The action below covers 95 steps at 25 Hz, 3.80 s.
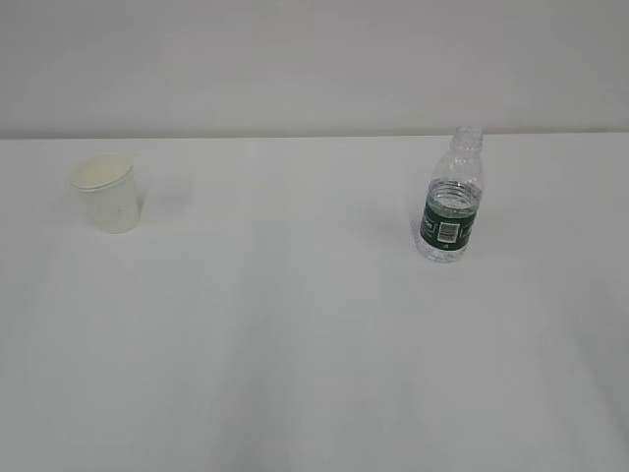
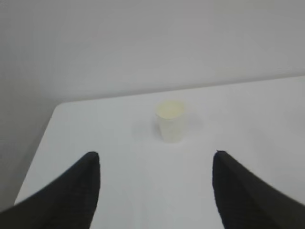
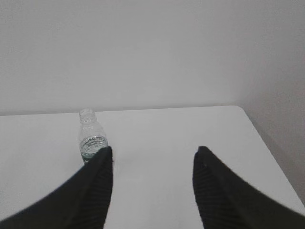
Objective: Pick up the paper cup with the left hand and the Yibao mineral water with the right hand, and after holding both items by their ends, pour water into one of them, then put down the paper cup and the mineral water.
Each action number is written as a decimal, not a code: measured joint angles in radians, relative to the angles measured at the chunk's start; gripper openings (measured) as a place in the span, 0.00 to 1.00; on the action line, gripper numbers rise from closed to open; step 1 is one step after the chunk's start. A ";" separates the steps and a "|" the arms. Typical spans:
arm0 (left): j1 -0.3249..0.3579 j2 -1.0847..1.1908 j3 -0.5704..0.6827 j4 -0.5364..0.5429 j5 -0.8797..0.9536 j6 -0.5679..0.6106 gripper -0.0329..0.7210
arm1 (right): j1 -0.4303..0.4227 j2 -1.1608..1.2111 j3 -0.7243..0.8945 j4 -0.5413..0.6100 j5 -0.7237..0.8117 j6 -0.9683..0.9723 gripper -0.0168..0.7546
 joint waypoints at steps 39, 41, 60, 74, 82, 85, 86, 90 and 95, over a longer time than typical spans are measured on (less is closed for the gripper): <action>0.000 0.346 0.000 0.013 -0.378 0.002 0.76 | 0.000 0.316 -0.050 0.101 -0.344 -0.192 0.55; 0.000 0.366 0.000 0.013 -0.387 0.002 0.76 | 0.000 0.343 -0.050 0.103 -0.378 -0.194 0.55; 0.000 0.524 0.033 -0.069 -0.568 0.002 0.71 | 0.000 0.513 -0.050 0.121 -0.455 -0.201 0.55; 0.000 0.552 0.251 -0.129 -0.845 0.002 0.70 | 0.125 0.738 -0.050 0.162 -0.595 -0.202 0.55; 0.000 0.657 0.258 -0.133 -0.957 0.002 0.69 | 0.189 0.854 -0.050 0.158 -0.730 -0.202 0.55; 0.000 0.707 0.258 -0.133 -1.009 0.002 0.69 | 0.189 0.856 -0.034 0.158 -0.766 -0.203 0.55; 0.000 0.718 0.258 -0.133 -1.031 0.002 0.69 | 0.189 0.856 -0.022 0.156 -0.781 -0.203 0.55; 0.000 0.771 0.258 -0.133 -1.110 0.002 0.69 | 0.189 0.856 0.071 0.156 -0.895 -0.171 0.55; 0.000 0.852 0.258 -0.133 -1.196 -0.005 0.68 | 0.189 0.856 0.194 0.156 -1.058 -0.103 0.55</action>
